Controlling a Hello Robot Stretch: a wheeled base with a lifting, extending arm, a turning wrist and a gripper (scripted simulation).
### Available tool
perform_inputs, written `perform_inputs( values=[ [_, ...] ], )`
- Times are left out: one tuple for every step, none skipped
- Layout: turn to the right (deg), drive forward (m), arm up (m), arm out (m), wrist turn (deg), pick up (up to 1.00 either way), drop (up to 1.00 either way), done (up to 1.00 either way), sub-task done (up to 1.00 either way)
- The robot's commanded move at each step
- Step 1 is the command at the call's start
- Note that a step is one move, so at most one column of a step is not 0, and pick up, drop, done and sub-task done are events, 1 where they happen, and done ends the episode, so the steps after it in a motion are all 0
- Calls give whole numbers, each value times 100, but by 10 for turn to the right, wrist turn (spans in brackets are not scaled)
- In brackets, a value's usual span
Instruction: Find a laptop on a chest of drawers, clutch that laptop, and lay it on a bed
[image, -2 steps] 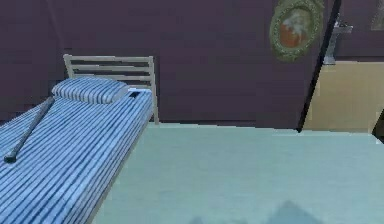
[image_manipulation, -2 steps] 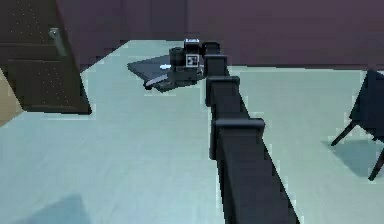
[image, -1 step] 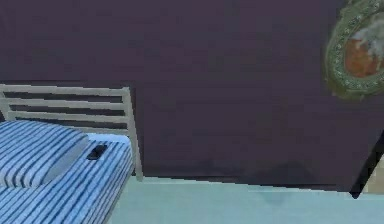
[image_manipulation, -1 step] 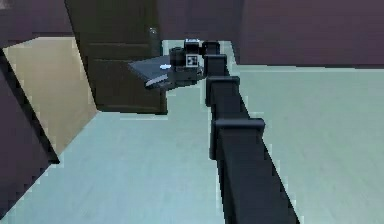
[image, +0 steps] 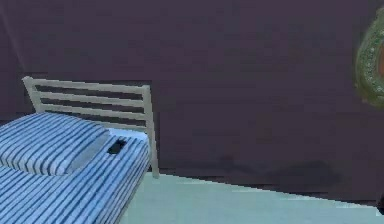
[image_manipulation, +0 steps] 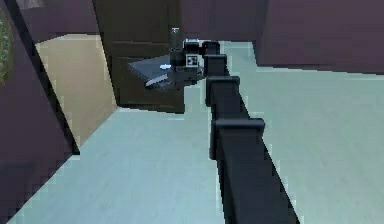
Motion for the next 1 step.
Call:
perform_inputs(
  values=[
    [-30,0,0,0,0,0,0,0,0]
  ],
)
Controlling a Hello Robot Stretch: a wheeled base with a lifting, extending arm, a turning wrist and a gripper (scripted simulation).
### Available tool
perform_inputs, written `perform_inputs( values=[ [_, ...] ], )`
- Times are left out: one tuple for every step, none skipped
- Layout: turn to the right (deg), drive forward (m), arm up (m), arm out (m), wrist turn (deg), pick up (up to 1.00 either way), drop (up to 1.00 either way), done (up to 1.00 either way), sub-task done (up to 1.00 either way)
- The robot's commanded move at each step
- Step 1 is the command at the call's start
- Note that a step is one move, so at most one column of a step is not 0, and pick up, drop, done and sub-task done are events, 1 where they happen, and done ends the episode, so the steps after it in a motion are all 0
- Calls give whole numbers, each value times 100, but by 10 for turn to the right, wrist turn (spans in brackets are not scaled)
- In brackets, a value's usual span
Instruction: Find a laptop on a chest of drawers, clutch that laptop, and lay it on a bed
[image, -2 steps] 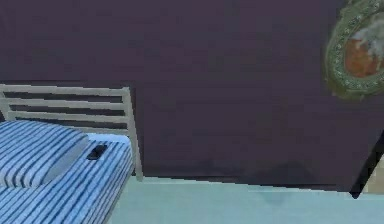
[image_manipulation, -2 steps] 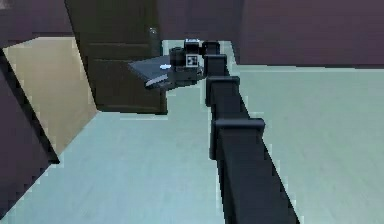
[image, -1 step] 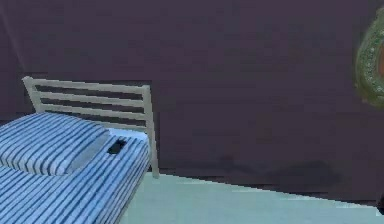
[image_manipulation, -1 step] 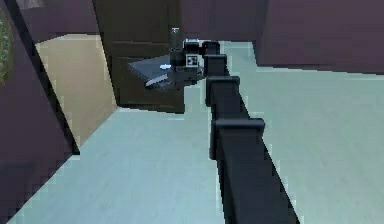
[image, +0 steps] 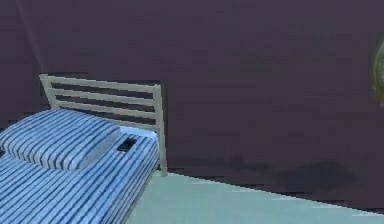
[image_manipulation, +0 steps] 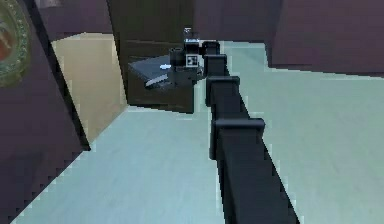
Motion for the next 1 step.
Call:
perform_inputs(
  values=[
    [0,25,0,0,0,0,0,0,0]
  ],
)
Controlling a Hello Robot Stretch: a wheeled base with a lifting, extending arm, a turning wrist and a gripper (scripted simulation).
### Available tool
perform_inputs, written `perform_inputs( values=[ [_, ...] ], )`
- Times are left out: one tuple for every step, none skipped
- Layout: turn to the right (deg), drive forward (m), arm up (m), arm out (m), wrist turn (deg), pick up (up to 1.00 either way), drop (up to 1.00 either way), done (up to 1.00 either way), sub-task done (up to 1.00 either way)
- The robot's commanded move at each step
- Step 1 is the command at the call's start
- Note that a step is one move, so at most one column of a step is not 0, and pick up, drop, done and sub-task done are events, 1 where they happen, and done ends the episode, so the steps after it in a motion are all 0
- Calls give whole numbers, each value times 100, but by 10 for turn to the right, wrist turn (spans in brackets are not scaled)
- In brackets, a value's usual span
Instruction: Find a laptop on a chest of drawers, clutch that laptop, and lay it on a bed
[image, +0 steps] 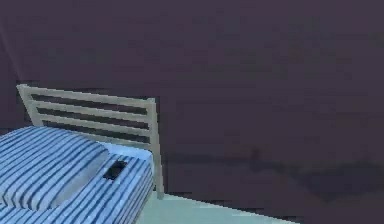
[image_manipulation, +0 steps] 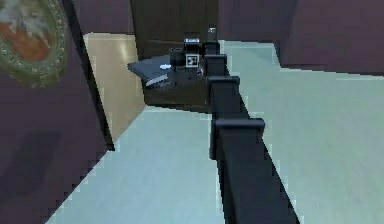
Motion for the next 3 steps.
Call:
perform_inputs(
  values=[
    [-450,0,0,0,0,0,0,0,0],
    [-450,0,0,0,0,0,0,0,0],
    [-450,0,0,0,0,0,0,0,0]
  ],
)
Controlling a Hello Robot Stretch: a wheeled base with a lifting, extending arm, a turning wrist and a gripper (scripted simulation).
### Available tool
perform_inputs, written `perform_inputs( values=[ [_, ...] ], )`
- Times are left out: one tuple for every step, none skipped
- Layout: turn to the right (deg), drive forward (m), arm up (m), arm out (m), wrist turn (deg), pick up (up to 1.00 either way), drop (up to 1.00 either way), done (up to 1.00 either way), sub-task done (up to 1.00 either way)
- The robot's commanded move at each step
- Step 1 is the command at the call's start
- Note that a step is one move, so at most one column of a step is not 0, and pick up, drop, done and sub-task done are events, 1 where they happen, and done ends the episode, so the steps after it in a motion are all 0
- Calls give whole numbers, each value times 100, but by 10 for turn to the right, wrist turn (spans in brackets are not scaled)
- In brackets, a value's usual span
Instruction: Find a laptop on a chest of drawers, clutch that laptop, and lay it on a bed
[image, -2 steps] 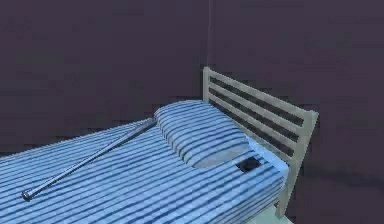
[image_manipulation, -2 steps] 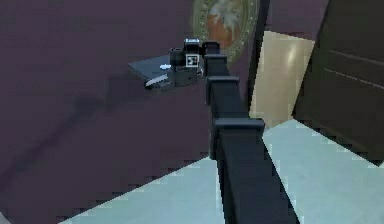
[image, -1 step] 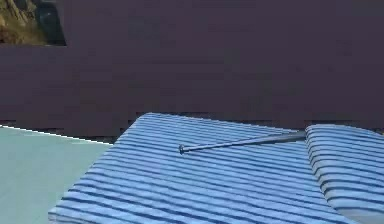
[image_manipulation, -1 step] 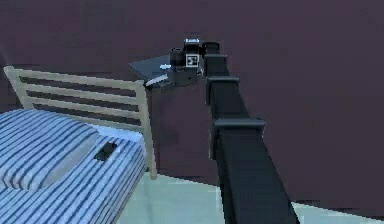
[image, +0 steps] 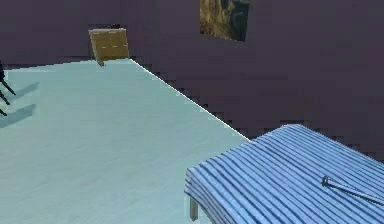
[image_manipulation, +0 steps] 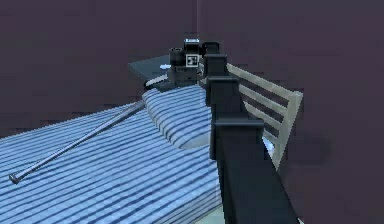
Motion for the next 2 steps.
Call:
perform_inputs(
  values=[
    [-120,0,0,0,0,0,0,0,0],
    [0,0,0,8,0,0,0,0,0]
  ],
)
